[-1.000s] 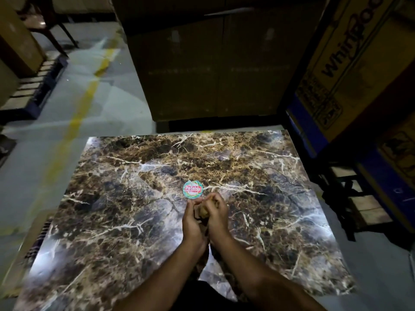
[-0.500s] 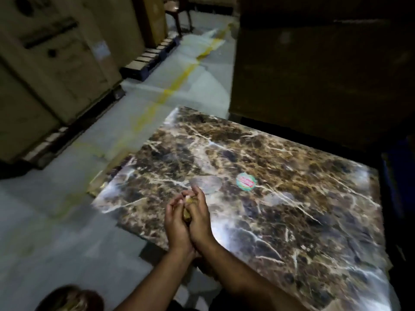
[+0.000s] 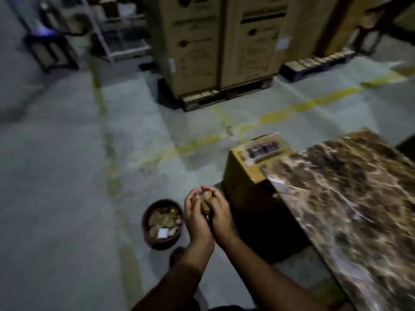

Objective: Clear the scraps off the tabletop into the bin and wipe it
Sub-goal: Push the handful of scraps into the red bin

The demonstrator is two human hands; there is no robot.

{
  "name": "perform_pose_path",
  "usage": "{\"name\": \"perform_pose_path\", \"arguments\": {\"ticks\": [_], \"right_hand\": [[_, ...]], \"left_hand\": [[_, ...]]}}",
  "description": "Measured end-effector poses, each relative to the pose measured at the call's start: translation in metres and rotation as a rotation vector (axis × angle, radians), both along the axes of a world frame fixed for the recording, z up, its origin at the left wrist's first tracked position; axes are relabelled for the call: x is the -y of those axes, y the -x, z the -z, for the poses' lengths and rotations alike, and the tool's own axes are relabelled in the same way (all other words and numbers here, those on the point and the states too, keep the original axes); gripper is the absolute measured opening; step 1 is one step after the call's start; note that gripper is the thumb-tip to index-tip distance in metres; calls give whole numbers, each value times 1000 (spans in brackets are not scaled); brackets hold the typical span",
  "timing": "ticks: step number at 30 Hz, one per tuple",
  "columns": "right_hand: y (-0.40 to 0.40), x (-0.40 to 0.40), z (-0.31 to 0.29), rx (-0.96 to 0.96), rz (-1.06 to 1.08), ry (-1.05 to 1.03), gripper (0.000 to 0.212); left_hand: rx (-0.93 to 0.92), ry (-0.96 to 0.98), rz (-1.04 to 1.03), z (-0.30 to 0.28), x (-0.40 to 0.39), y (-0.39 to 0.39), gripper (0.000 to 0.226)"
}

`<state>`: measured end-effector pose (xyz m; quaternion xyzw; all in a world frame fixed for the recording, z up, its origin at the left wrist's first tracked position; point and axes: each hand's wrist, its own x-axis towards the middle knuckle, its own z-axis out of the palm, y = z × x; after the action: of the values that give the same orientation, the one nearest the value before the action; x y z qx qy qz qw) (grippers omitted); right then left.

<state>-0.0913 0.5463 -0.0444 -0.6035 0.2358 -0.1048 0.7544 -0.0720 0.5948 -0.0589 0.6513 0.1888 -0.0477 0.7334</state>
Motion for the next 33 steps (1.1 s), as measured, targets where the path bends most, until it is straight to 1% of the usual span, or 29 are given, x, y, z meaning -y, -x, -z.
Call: {"name": "perform_pose_path", "arguments": {"ticks": [1,2,3,4,6,8,11,12,14,15,16,18,19,20,22,24,26,27,28,29,30,31,33], "right_hand": [[-15,-25,-1,7,-37,24,28],[-29,-48,-3,6,-73,43,25],[-42,-66,-1,-7,-98,42,24],[-52,-80,2,-20,-109,28,25],[-75,-109,10,-33,-167,17,27],[-97,-131,27,-49,-235,24,25],[-133,-157,61,-97,-292,56,25],[-146,-165,80,-103,-307,67,25],[-167,-174,120,-134,-332,80,31],[-177,-177,147,-159,-342,80,32],[-186,-179,177,-180,-343,71,34],[-207,-180,239,-226,-334,66,43],[-217,-179,265,-241,-329,60,47],[-228,-178,301,-251,-325,50,48],[-245,-174,367,-260,-342,79,45],[-257,-166,423,-281,-402,130,43],[-263,-154,474,-356,-483,148,47],[-267,-149,492,-393,-525,151,51],[-269,-143,506,-433,-559,138,56],[-272,-138,516,-484,-581,103,62],[-275,-132,525,-531,-595,33,63],[-277,-128,529,-551,-608,-23,56],[-278,-123,527,-573,-664,-21,41]], "left_hand": [[-79,187,25,-13,-26,-8,11],[-70,292,9,-11,-51,-18,16],[-84,225,12,-5,-71,-30,18],[-89,289,-25,-10,-85,-37,16],[-108,344,-198,-1,-113,-59,9],[-113,316,-312,6,-133,-80,13],[-128,247,-322,42,-160,-109,16],[-135,222,-361,59,-166,-119,16],[-139,146,-352,101,-176,-137,13],[-148,111,-336,130,-182,-147,11],[-171,110,-345,162,-185,-156,15],[-209,177,-406,220,-192,-179,25],[-239,233,-460,240,-193,-192,24],[-280,296,-503,266,-193,-205,24],[-318,390,-503,322,-189,-226,29],[-378,449,-506,370,-188,-240,28],[-431,413,-493,418,-189,-242,45],[-464,398,-449,442,-193,-242,49],[-494,388,-400,454,-195,-244,47],[-534,370,-355,470,-199,-245,49],[-572,362,-316,478,-203,-244,54],[-607,390,-318,489,-207,-243,58],[-626,369,-308,498,-216,-234,60]]}}
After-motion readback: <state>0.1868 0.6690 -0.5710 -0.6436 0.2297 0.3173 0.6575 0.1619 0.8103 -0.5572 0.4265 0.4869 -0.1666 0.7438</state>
